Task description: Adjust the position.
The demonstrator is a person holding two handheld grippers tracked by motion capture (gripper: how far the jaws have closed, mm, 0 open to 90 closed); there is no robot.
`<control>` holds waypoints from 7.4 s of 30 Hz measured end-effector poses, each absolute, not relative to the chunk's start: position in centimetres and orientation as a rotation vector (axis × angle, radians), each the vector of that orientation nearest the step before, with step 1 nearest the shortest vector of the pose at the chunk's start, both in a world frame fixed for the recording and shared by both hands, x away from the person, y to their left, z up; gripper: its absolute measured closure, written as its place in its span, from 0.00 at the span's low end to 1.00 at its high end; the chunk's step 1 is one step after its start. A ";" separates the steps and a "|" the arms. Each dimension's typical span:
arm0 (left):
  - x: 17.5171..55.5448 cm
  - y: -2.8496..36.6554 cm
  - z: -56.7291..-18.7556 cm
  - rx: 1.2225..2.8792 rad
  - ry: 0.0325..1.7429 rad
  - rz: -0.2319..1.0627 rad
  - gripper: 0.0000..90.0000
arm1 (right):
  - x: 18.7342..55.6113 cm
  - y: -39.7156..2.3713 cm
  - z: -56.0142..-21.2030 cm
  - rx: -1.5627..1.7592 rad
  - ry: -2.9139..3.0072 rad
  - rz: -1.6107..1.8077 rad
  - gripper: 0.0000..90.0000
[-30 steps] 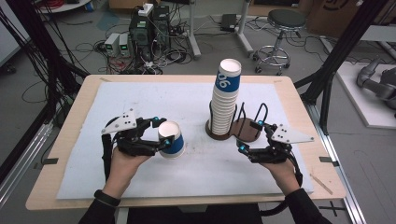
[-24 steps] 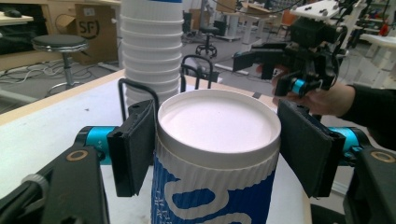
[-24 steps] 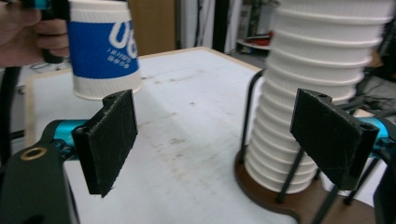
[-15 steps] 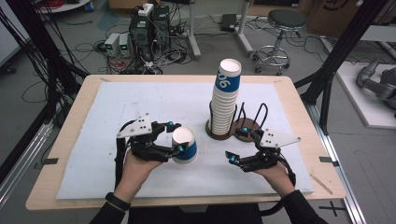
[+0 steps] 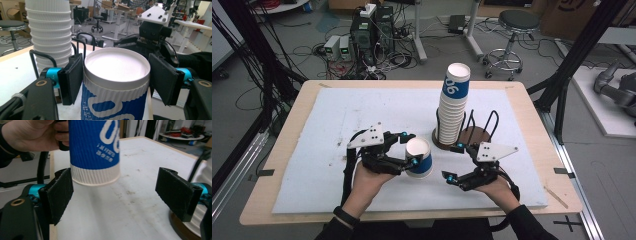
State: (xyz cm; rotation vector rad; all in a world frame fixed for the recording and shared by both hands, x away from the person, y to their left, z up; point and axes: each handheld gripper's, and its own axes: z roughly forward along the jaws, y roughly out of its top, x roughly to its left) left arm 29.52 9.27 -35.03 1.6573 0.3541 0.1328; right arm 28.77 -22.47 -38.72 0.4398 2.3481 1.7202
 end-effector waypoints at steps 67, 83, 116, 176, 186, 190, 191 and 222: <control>29.3 7.6 -33.7 1.687 0.193 0.029 0.33 | 29.0 -22.3 -37.0 0.333 2.477 1.764 0.17; 29.3 7.2 -34.3 1.706 0.183 0.006 0.33 | 28.7 -21.1 -37.2 0.278 2.513 1.687 0.23; 29.8 8.3 -35.5 1.603 0.143 0.000 0.33 | 29.1 -22.6 -35.9 0.361 2.435 1.872 0.19; 28.8 5.3 -35.6 2.085 0.041 0.053 0.31 | 28.0 -21.5 -34.5 0.108 2.570 1.524 0.21; 29.4 7.0 -35.8 1.829 0.082 0.056 0.32 | 28.5 -23.0 -34.1 0.245 2.518 1.741 0.20; 29.4 6.9 -36.0 1.766 0.093 0.038 0.32 | 28.5 -22.8 -34.4 0.308 2.473 1.869 0.20; 29.3 6.8 -36.0 1.769 0.092 0.037 0.32 | 28.6 -22.7 -34.5 0.313 2.457 1.890 0.20; 28.7 4.5 -36.8 2.001 0.073 0.089 0.32 | 28.0 -21.4 -33.8 0.197 2.551 1.663 0.29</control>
